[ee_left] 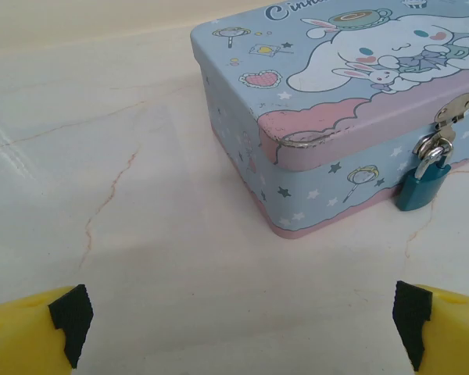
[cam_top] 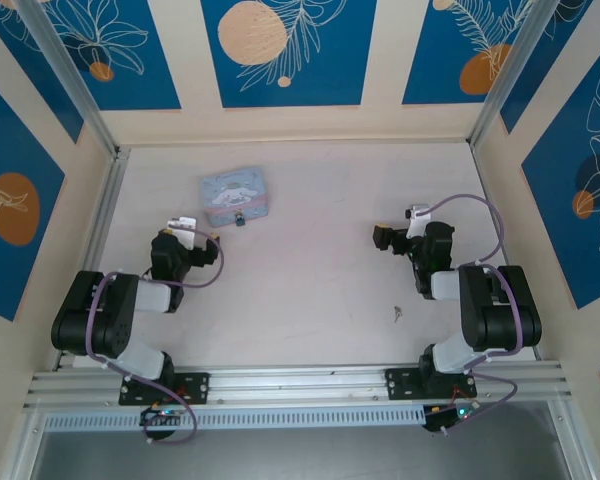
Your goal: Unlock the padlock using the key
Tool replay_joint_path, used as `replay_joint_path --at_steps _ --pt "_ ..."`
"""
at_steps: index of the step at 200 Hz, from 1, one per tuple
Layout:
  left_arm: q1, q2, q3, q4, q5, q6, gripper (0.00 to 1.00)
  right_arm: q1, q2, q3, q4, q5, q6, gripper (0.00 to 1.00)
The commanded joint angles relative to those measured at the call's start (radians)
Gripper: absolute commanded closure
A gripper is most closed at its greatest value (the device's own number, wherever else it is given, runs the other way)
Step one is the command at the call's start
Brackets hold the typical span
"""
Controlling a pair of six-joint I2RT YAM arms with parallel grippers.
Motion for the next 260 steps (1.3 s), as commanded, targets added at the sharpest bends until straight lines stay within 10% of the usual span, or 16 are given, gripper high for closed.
replay_joint_path --at_steps 1,165,211,240,260 --pt "0.004 -0.010 0.020 0.006 0.018 0.018 0.00 -0.004 0.001 0.020 0.006 -0.020 -0.022 0.01" --pt "0.004 -0.013 0.024 -0.004 0.015 0.014 0.00 -0.008 -0.009 0.019 0.003 0.007 -0.008 0.01" --pt "0.007 -0.125 0.150 -0.314 -0.024 -0.001 0.00 -0.012 -0.185 0.166 -0.371 0.106 0.059 0.00" --pt "0.008 -0.162 0.223 -0.442 -0.038 -0.013 0.00 -0.083 -0.215 0.307 -0.652 0.109 0.406 0.00" --pt "0.026 -0.158 0.328 -0.542 -0.034 -0.107 0.00 -0.143 -0.156 0.399 -0.755 -0.075 0.541 0.01"
